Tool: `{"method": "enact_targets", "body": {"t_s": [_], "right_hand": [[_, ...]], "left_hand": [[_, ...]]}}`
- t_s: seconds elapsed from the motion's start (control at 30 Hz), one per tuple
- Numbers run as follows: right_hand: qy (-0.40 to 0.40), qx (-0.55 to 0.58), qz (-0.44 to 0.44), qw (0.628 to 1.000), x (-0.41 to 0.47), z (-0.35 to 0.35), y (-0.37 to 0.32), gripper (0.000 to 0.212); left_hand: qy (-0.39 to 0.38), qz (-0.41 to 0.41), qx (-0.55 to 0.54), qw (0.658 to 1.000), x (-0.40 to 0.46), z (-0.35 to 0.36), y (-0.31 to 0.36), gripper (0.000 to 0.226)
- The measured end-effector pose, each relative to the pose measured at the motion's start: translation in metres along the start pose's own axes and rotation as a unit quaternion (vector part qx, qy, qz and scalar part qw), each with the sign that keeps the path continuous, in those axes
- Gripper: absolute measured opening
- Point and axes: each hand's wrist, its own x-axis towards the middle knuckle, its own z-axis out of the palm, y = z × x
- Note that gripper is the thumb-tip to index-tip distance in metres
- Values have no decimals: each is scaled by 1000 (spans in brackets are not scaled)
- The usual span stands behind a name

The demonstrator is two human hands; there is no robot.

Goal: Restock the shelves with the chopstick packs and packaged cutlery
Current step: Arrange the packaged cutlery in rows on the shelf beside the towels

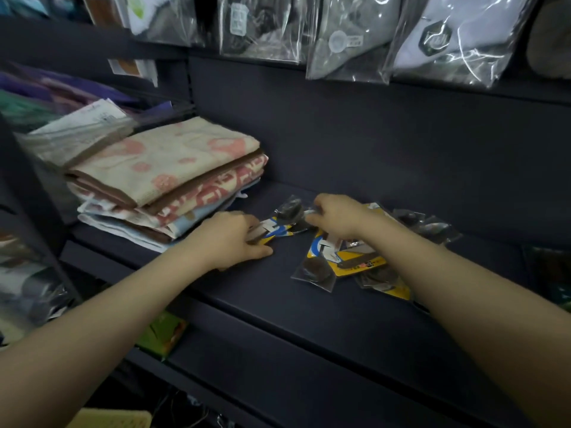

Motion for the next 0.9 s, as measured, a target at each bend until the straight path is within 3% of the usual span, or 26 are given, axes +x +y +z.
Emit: {"method": "enact_targets", "body": {"t_s": [0.1,0.2,0.27,0.33,0.43,0.53,0.6,0.77,0.9], "right_hand": [[18,70,25,997,17,5,-5,44],[-5,245,45,969,31,9,-6,50],[-31,331,38,942,34,9,-5,39],[-26,365,29,930,34,3,-2,10],[13,386,13,922,35,-12,8,16],[2,411,16,912,34,-27,21,5],[-25,423,39,905,33,-34,32,21],[52,444,59,893,31,-40,52,28],[78,382,36,920,32,-44,53,16]], "left_hand": [[7,22,-10,1000,-8,-1,-2,54],[38,18,-61,997,-14,-7,0,63],[34,-12,-151,988,-16,-9,0,62],[24,-38,-242,969,-16,-10,-1,57],[55,-59,-331,940,-5,-11,-2,46],[103,-44,-294,949,15,-15,0,35],[126,-41,-247,960,32,-17,3,31],[120,-87,-144,978,69,-8,0,36],[102,-77,-93,987,74,-2,6,34]]}}
